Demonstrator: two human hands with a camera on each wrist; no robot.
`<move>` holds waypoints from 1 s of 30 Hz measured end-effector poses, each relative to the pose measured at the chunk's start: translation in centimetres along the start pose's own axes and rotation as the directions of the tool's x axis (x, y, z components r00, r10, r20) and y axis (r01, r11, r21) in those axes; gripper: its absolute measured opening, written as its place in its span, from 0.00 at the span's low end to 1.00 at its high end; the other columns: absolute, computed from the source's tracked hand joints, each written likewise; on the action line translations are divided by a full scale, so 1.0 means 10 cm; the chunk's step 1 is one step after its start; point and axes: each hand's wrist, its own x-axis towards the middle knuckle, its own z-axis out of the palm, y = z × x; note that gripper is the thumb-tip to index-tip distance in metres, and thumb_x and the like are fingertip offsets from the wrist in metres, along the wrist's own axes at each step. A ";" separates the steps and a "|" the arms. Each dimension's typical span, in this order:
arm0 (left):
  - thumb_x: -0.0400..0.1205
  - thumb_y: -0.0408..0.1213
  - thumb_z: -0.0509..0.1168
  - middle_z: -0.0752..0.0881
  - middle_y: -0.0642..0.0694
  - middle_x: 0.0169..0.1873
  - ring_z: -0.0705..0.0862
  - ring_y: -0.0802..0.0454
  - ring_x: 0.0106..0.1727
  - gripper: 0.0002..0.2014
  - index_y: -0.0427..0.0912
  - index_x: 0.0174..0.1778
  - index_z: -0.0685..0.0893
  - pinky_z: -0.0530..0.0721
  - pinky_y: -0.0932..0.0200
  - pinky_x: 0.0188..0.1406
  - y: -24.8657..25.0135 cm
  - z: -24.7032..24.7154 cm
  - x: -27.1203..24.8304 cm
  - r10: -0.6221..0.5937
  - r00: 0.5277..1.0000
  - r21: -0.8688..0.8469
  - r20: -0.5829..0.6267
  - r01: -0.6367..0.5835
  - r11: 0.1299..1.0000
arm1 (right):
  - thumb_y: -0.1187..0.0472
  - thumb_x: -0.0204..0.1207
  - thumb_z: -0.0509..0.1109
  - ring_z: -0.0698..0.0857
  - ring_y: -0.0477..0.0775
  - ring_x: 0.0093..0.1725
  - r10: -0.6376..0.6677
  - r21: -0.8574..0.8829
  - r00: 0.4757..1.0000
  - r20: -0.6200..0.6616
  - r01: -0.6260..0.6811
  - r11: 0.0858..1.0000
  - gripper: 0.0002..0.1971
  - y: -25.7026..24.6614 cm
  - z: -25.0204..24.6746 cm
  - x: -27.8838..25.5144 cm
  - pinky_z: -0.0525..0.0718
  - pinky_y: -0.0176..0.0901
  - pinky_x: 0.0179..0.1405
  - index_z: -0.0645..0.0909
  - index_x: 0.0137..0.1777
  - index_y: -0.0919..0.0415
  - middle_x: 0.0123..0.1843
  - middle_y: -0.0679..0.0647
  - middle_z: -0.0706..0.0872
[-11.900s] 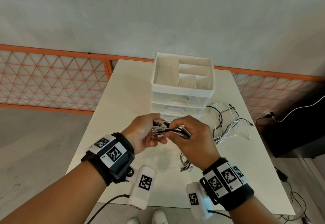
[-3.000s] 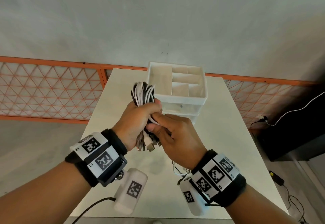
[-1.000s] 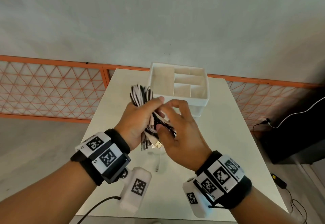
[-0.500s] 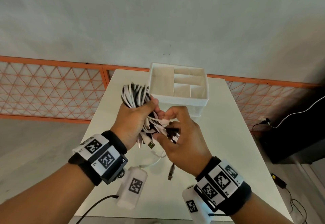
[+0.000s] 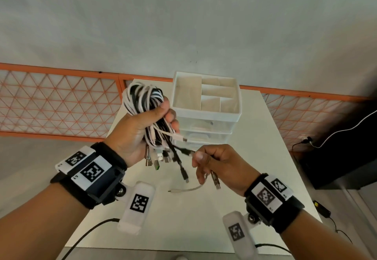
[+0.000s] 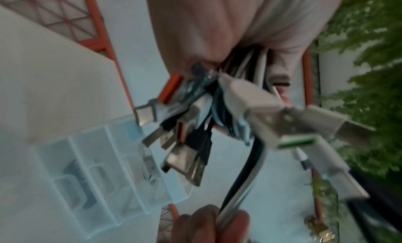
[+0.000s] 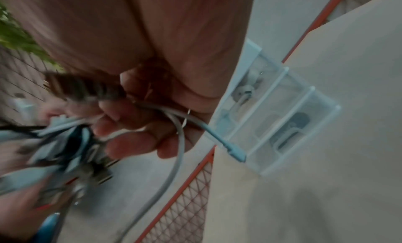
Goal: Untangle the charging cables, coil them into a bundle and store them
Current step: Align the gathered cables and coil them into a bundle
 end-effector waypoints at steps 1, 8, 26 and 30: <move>0.81 0.34 0.67 0.85 0.45 0.34 0.86 0.47 0.37 0.02 0.43 0.42 0.82 0.88 0.51 0.45 -0.01 0.01 -0.02 -0.015 1.000 0.078 0.017 0.013 0.997 | 0.50 0.81 0.71 0.83 0.54 0.30 0.034 -0.029 0.999 -0.003 -0.034 0.999 0.13 0.01 -0.04 0.02 0.76 0.43 0.35 0.88 0.41 0.57 0.27 0.53 0.81; 0.80 0.35 0.72 0.89 0.33 0.53 0.89 0.38 0.49 0.11 0.41 0.58 0.85 0.87 0.38 0.57 -0.25 0.12 -0.06 -0.186 0.982 0.680 0.037 0.112 0.725 | 0.71 0.79 0.73 0.80 0.47 0.27 0.015 -0.138 0.972 -0.234 -0.049 0.989 0.06 -0.27 -0.19 0.20 0.79 0.37 0.31 0.90 0.44 0.63 0.32 0.52 0.89; 0.80 0.21 0.67 0.91 0.34 0.40 0.90 0.41 0.43 0.08 0.37 0.45 0.89 0.87 0.48 0.44 -0.55 0.22 0.01 0.049 0.990 0.558 -0.131 0.033 0.829 | 0.66 0.81 0.70 0.85 0.39 0.30 -0.230 -0.355 0.931 -0.283 0.121 0.927 0.07 -0.47 0.07 0.14 0.85 0.36 0.38 0.84 0.55 0.56 0.36 0.45 0.90; 0.80 0.23 0.66 0.90 0.32 0.36 0.88 0.39 0.37 0.05 0.31 0.42 0.88 0.87 0.46 0.41 -0.48 0.16 0.07 0.095 0.955 0.535 -0.283 0.075 0.841 | 0.61 0.84 0.69 0.82 0.47 0.26 -0.192 -0.266 0.933 -0.305 0.110 0.958 0.10 -0.45 -0.04 0.13 0.84 0.39 0.36 0.83 0.64 0.56 0.36 0.47 0.90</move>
